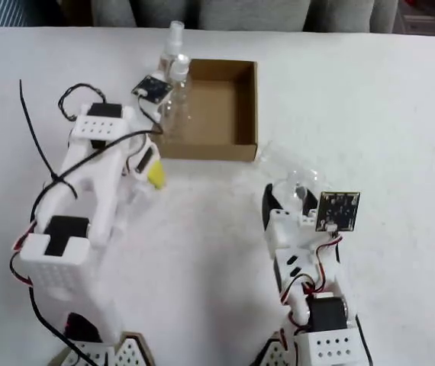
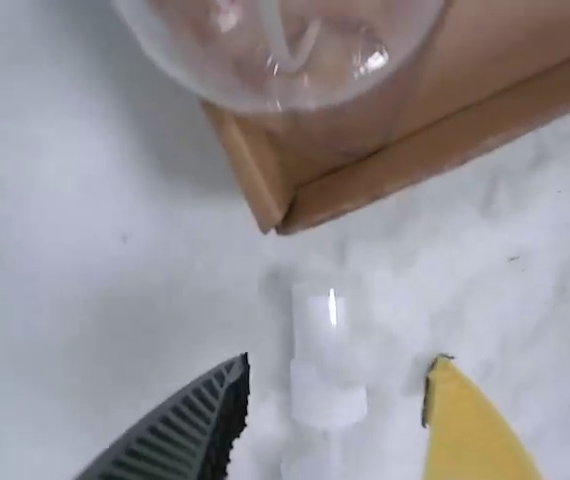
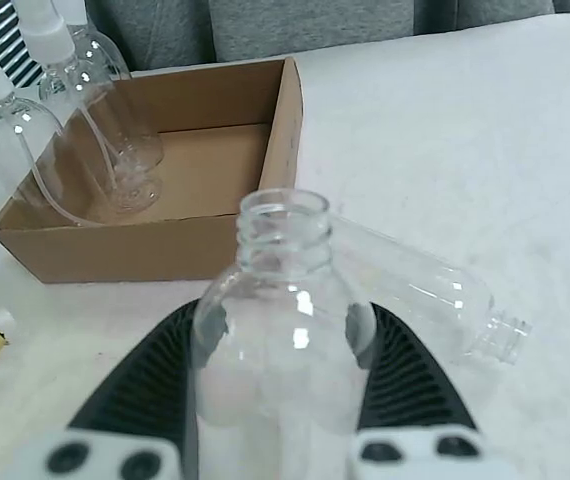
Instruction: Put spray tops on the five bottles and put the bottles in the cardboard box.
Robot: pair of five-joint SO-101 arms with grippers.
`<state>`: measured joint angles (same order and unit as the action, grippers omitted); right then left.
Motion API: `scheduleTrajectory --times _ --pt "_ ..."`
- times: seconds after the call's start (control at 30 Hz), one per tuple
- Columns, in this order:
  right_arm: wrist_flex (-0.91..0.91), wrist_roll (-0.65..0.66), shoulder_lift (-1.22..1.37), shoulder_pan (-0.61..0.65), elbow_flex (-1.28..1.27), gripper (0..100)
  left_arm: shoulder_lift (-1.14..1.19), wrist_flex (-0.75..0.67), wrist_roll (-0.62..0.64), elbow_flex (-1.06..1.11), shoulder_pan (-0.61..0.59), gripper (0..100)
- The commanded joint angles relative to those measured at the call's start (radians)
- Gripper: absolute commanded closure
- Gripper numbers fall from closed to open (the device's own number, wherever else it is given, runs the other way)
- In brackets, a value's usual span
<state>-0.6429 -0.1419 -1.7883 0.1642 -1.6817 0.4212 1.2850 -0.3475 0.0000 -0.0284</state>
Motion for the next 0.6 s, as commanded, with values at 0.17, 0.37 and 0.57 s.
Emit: scheduleTrajectory --times 0.17,0.37,0.57 --pt "-0.005 0.0 -0.015 -0.002 -0.009 98.2 0.064 0.032 0.015 0.074 0.001 72" --pt "-0.005 0.0 -0.015 -0.002 -0.009 98.2 0.177 0.13 0.083 -0.048 -0.005 72" --pt "-0.005 0.0 -0.015 -0.002 -0.009 98.2 0.243 0.196 0.089 -0.124 -0.012 72"
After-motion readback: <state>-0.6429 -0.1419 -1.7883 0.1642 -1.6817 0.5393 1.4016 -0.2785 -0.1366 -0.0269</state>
